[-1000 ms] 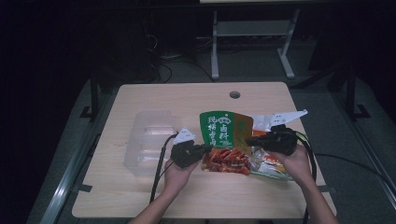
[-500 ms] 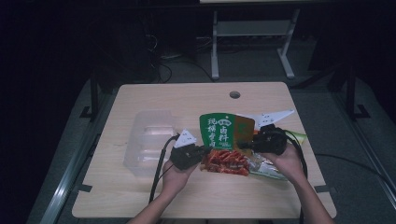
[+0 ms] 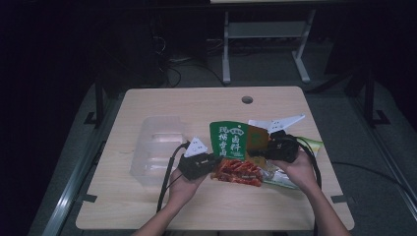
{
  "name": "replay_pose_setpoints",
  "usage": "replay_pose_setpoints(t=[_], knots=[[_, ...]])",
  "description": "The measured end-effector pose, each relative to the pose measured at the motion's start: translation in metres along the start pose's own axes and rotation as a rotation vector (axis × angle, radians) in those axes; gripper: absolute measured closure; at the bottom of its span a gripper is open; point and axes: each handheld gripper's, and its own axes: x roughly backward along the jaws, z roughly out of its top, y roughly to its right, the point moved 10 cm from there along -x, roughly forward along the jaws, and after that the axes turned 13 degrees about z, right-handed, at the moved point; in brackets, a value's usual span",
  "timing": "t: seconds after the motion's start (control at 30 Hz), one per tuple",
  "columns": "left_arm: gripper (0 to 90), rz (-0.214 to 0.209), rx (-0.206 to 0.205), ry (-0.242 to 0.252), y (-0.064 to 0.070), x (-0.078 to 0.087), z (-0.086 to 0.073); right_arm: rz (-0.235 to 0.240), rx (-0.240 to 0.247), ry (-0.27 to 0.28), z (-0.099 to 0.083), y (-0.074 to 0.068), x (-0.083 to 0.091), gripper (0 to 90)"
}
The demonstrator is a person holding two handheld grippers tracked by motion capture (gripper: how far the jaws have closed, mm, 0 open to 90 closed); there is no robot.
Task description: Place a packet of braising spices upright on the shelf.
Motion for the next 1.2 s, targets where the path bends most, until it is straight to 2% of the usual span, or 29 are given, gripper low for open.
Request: replay_pose_setpoints(t=[0.1, 0.17, 0.23, 0.4, 0.53, 0.6, 0.67, 0.77, 0.83, 0.97, 1.0, 1.07, 1.1, 1.17, 1.2], knots=[[67.8, 0.006, -0.011, -0.005, 0.001, 0.003, -0.001, 0.013, -0.002, 0.014, -0.001, -0.003, 0.001, 89.4], [63.2, 0.010, -0.046, -0.012, 0.005, 0.009, -0.004, 0.017, -0.002, 0.022, -0.001, -0.009, 0.002, 89.5], [57.7, 0.016, -0.057, -0.014, 0.007, 0.012, -0.004, 0.015, 0.010, 0.025, 0.000, -0.015, 0.002, 89.6], [49.6, 0.016, -0.053, -0.002, 0.011, 0.027, -0.007, -0.014, 0.046, 0.033, 0.004, -0.026, 0.005, 89.7], [47.9, 0.005, -0.044, 0.002, 0.013, 0.041, -0.011, -0.030, 0.062, 0.065, 0.013, -0.036, 0.014, 89.8], [47.5, 0.006, -0.048, 0.001, 0.014, 0.044, -0.012, -0.029, 0.061, 0.072, 0.015, -0.037, 0.015, 89.8], [47.0, -0.006, -0.052, 0.007, 0.019, 0.052, -0.016, -0.022, 0.060, 0.102, 0.026, -0.041, 0.018, 89.8], [46.2, -0.013, -0.059, 0.008, 0.022, 0.056, -0.019, -0.035, 0.069, 0.106, 0.034, -0.041, 0.018, 89.8], [45.7, -0.023, -0.095, 0.005, 0.027, 0.062, -0.025, -0.046, 0.081, 0.097, 0.044, -0.041, 0.013, 89.8], [45.2, -0.037, -0.118, 0.004, 0.033, 0.066, -0.030, -0.050, 0.093, 0.088, 0.056, -0.040, 0.006, 89.8], [44.8, -0.044, -0.132, 0.006, 0.036, 0.068, -0.033, -0.043, 0.098, 0.086, 0.064, -0.041, 0.002, 89.8], [44.8, -0.049, -0.138, 0.004, 0.038, 0.068, -0.034, -0.037, 0.102, 0.088, 0.068, -0.041, -0.001, 89.8], [45.6, -0.046, -0.167, 0.005, 0.038, 0.069, -0.037, -0.024, 0.106, 0.088, 0.077, -0.042, -0.007, 89.8], [45.3, -0.050, -0.174, 0.004, 0.038, 0.070, -0.039, -0.021, 0.112, 0.086, 0.081, -0.043, -0.010, 89.8], [44.8, -0.057, -0.154, 0.002, 0.040, 0.070, -0.042, -0.014, 0.128, 0.080, 0.091, -0.043, -0.018, 89.7]])
